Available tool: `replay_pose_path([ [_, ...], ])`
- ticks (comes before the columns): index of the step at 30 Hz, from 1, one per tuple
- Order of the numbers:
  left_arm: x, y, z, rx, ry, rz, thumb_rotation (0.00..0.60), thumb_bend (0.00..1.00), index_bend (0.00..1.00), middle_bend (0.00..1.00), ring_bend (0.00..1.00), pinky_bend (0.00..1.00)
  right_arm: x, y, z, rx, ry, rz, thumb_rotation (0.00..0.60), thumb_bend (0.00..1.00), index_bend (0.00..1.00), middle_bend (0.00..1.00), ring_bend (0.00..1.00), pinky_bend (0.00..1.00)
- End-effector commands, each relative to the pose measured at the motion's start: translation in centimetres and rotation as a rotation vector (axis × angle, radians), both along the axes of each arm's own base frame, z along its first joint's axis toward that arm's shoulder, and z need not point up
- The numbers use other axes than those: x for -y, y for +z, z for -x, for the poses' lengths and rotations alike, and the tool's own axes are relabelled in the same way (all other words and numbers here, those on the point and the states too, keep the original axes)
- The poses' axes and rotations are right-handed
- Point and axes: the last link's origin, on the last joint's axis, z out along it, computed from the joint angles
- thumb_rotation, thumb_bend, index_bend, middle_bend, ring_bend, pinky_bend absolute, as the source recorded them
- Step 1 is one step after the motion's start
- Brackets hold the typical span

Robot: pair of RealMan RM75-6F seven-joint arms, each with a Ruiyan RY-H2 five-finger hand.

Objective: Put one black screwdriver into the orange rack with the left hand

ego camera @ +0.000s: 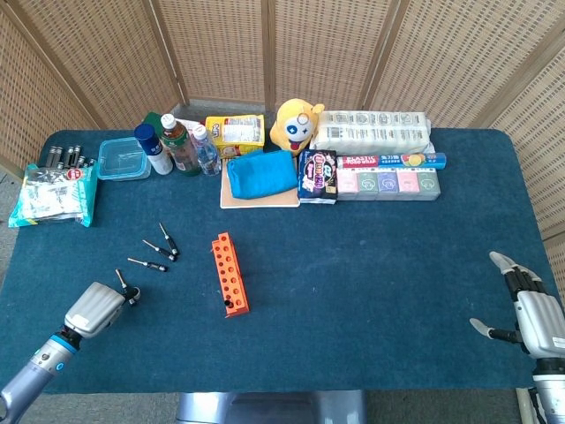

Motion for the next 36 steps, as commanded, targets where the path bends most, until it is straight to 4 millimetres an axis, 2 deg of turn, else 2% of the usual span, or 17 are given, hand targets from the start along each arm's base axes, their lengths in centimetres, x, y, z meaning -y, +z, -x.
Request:
replay_pose_path([
  [1,-0.1,-0.1,0.0,-0.002,0.001,-0.002,0.6,0.4,0.38,1.0,1.0,1.0,0.0,0.0,0.0,0.0,-0.001,0.001,0.6,0.0,0.04,0.1,0.16,0.11],
  [36,-0.3,-1.2,-0.1,-0.036,-0.018,-0.029,0.6,0.42,0.41,1.0,1.0,1.0,0.0,0.1,0.0,0.006,-0.008,-0.002,0.6,0.0,0.04,0.1,0.16,0.11],
])
